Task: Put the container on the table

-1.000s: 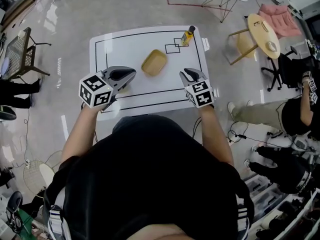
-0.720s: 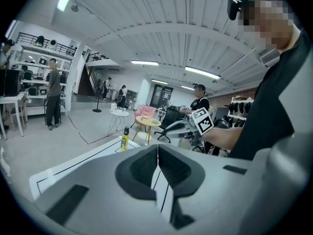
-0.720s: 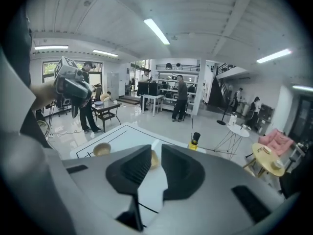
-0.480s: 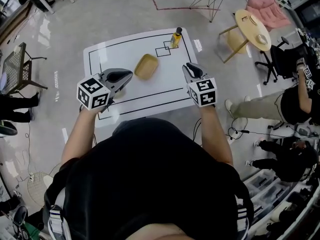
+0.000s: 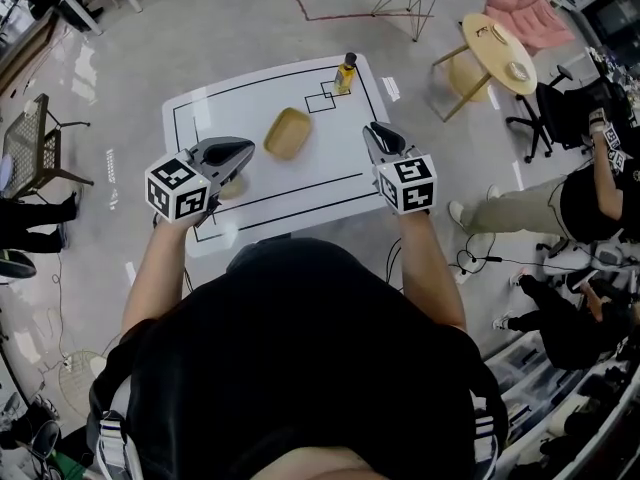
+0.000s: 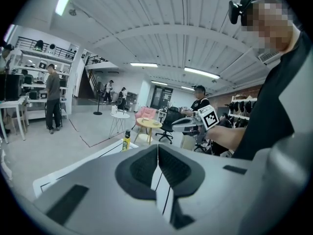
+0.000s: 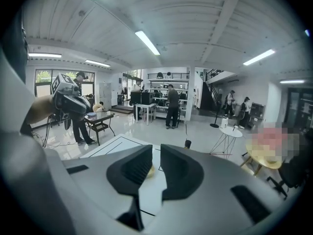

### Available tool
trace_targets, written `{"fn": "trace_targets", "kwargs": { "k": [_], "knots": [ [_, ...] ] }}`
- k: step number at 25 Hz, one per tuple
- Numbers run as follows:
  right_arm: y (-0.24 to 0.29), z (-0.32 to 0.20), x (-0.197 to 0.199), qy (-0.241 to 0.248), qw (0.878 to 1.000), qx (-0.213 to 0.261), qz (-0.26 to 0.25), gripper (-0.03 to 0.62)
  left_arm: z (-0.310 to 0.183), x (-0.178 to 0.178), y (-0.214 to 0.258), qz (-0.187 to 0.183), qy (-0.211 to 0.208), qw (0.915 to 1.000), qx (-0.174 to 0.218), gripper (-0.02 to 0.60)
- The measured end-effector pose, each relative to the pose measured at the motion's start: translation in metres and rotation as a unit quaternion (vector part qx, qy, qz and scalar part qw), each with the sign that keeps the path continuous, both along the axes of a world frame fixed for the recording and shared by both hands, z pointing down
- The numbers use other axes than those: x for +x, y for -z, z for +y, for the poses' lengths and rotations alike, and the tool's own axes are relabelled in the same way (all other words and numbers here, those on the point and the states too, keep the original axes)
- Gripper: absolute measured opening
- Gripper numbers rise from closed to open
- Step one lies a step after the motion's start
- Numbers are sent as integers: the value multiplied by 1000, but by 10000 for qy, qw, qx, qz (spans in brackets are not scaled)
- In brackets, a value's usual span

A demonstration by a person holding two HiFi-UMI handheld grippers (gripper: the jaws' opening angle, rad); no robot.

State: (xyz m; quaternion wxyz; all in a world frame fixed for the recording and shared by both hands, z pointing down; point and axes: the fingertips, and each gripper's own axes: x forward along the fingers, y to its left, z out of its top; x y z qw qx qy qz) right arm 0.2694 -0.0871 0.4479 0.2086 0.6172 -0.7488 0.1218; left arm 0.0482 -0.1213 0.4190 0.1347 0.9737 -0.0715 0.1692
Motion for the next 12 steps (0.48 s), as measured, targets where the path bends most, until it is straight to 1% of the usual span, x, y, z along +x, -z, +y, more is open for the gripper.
{"fn": "trace_targets", "kwargs": {
  "k": [5, 12],
  "knots": [
    [1, 6, 4, -68, 10000, 6, -36, 54, 3, 5, -1, 27, -42, 10000, -9, 9],
    [4, 13, 0, -49, 10000, 20, -63, 54, 8, 6, -1, 63, -127, 9999, -32, 9]
  ]
}}
